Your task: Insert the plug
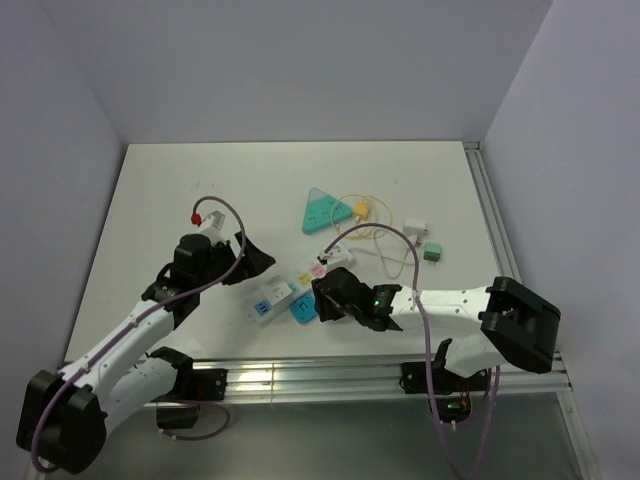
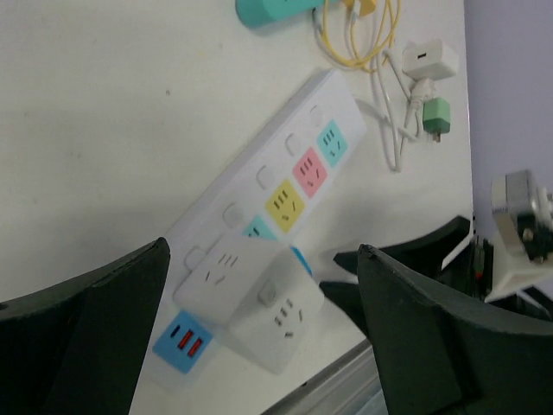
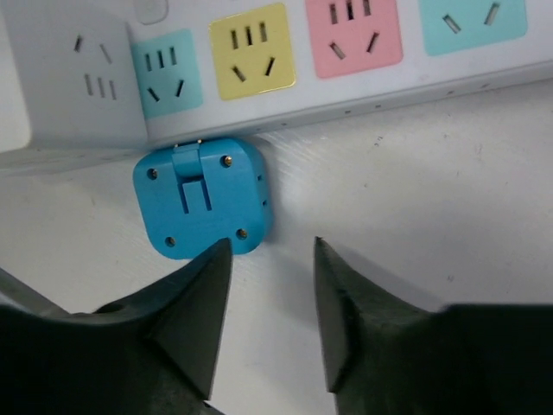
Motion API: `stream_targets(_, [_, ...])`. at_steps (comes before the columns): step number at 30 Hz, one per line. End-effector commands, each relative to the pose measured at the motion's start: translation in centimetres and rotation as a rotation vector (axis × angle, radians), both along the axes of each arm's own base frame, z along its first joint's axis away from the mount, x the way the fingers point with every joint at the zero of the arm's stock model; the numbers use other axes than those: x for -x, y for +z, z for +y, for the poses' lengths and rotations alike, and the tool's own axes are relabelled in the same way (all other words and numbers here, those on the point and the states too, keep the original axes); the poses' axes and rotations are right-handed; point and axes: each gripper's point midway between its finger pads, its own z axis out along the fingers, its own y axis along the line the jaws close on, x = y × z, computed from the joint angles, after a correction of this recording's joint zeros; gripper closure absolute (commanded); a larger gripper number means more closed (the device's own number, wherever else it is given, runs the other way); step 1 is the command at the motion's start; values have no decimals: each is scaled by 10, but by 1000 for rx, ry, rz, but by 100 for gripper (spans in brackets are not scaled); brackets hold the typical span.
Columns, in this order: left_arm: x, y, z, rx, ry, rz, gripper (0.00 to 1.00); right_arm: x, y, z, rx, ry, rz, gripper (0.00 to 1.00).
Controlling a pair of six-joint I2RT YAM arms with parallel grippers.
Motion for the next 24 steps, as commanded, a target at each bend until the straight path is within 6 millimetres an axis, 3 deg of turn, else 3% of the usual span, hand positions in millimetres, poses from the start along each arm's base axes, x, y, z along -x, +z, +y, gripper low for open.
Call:
stream_targets(1, [26, -13, 7, 24, 14, 62, 5, -14, 1, -4, -2, -60, -13, 53])
stream_targets(6, [50, -1, 1, 93, -35, -6, 5, -29, -5, -15, -25, -123, 23, 58])
stream_targets(15, [65, -19, 5, 31, 42, 57, 5, -64, -13, -40, 20, -282, 59, 66])
stream_targets(19, [66, -23, 9, 12, 82, 70, 5, -83, -7, -56, 38, -377, 59, 66])
stream_targets(24, [60, -25, 18, -29, 154, 92, 3, -103, 17, -75, 17, -437, 24, 64])
